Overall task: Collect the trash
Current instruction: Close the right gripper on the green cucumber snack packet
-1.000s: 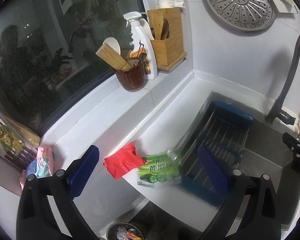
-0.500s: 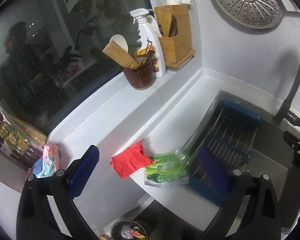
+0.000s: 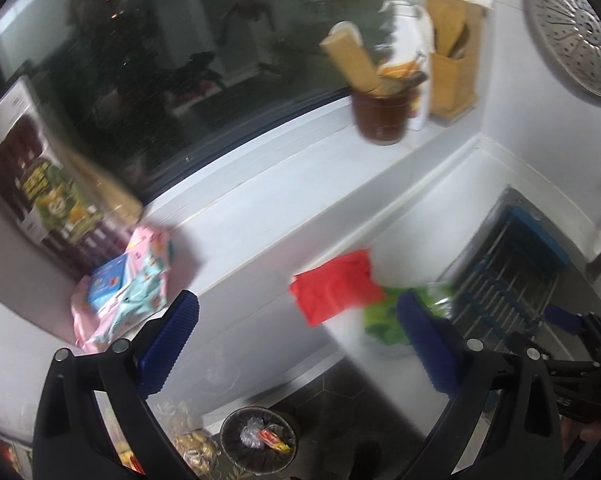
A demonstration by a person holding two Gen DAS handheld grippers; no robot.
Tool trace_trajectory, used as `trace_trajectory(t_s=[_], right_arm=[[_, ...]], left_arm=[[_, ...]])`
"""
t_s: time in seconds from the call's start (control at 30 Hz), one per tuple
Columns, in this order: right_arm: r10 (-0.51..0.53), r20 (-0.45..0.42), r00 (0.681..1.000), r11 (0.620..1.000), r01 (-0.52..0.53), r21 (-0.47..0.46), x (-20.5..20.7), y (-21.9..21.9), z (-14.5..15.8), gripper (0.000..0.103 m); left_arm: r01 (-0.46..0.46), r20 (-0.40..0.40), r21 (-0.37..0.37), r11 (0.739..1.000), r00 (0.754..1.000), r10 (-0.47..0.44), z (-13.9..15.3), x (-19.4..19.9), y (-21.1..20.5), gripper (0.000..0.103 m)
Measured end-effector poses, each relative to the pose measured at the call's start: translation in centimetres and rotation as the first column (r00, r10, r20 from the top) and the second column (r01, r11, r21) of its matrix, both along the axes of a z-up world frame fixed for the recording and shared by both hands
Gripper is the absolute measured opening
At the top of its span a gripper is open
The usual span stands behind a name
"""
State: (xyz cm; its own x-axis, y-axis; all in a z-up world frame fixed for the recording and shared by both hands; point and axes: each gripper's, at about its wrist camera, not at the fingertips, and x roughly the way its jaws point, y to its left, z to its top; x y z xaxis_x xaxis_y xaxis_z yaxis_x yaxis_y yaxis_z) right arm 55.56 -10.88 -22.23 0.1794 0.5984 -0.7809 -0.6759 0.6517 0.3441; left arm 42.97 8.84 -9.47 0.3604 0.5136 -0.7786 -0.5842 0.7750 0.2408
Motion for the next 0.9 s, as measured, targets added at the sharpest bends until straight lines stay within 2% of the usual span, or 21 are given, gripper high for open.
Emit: trace_trajectory(t_s=[0.13,0.33,0.5,0.53,0.6,0.63,0.77,0.9], right_arm=[[0.017,-0.025,1.000,1.000,-0.018,-0.023,1.0,2.2,-2.2,0.079],[0.035,-0.103,0.994,0.995,-0.045,-0.090,2.3,5.7,-7.1,0.077],[0.024,-0.163,0.986,0.992,-0.045,-0.120,2.8,7.5,-10.4,0.067],[0.022,-0.168,0.986,0.991,-0.044,-0.126,2.8,7.7,-10.8,0.065],[0.030,-0.193,0.981,0.990,-0.055,-0.128,2.8,8.3,-11.6,0.048],[0.036,-0.203,0.978,0.991,-0.061,-0.119,2.7,8.6,-11.8,0.046],[0.051,-0.203,0.978,0.994,-0.069,-0.082,2.5,9.3,-11.5,0.044],[0.072,-0.239,0.968,0.997,-0.079,-0.017,2.6,9.8,-11.3,0.043]], left_arm=[[-0.028,-0.002,-0.002,1.000,1.000,0.028,-0.1,-1.1,1.1,0.097],[-0.061,-0.022,-0.004,0.998,0.998,0.061,-0.9,-2.5,2.2,0.097],[-0.095,-0.033,0.002,0.995,0.995,0.095,-1.2,-3.3,3.1,0.097],[-0.105,-0.037,0.001,0.994,0.994,0.105,-1.3,-3.6,3.4,0.097],[-0.120,-0.041,-0.002,0.993,0.992,0.120,-1.5,-3.9,3.9,0.097],[-0.126,-0.043,-0.003,0.992,0.991,0.125,-1.6,-4.1,4.1,0.097],[-0.146,-0.054,-0.004,0.989,0.988,0.146,-2.1,-4.7,4.7,0.097],[-0.156,-0.059,-0.004,0.988,0.986,0.156,-2.3,-5.0,4.9,0.097]])
